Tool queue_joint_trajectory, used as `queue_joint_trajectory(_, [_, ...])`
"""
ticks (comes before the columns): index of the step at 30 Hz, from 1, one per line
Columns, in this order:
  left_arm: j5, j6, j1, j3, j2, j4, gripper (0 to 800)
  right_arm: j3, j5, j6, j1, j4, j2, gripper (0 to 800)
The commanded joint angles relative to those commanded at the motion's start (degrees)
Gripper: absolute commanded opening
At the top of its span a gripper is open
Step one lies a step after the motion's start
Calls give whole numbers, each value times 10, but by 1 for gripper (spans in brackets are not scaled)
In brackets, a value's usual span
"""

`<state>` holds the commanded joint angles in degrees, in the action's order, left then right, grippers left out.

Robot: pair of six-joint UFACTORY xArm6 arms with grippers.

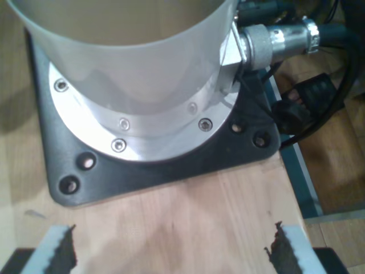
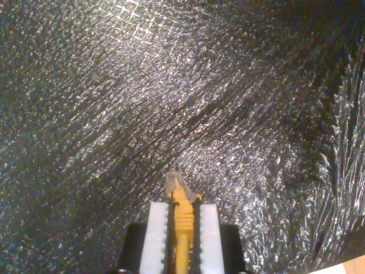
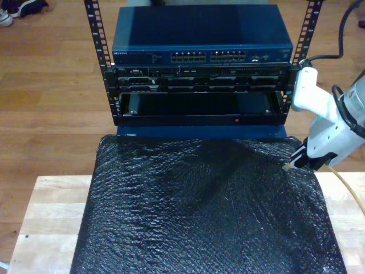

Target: Grab the cable and plug it in

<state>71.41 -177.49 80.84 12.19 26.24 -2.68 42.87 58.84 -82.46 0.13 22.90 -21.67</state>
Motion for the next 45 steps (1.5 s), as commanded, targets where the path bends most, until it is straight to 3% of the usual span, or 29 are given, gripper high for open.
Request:
queue_joint_trajectory(15, [-68,-2,10,-35,-4,1,799,6,-1,0,0,1,-1,0])
queue_joint_trajectory(32, [-69,-2,10,-35,-4,1,798,27,-36,3,45,3,-9,0])
queue_joint_trajectory(45, [-69,-2,10,-35,-4,1,799,-18,-170,-1,110,1,-5,0])
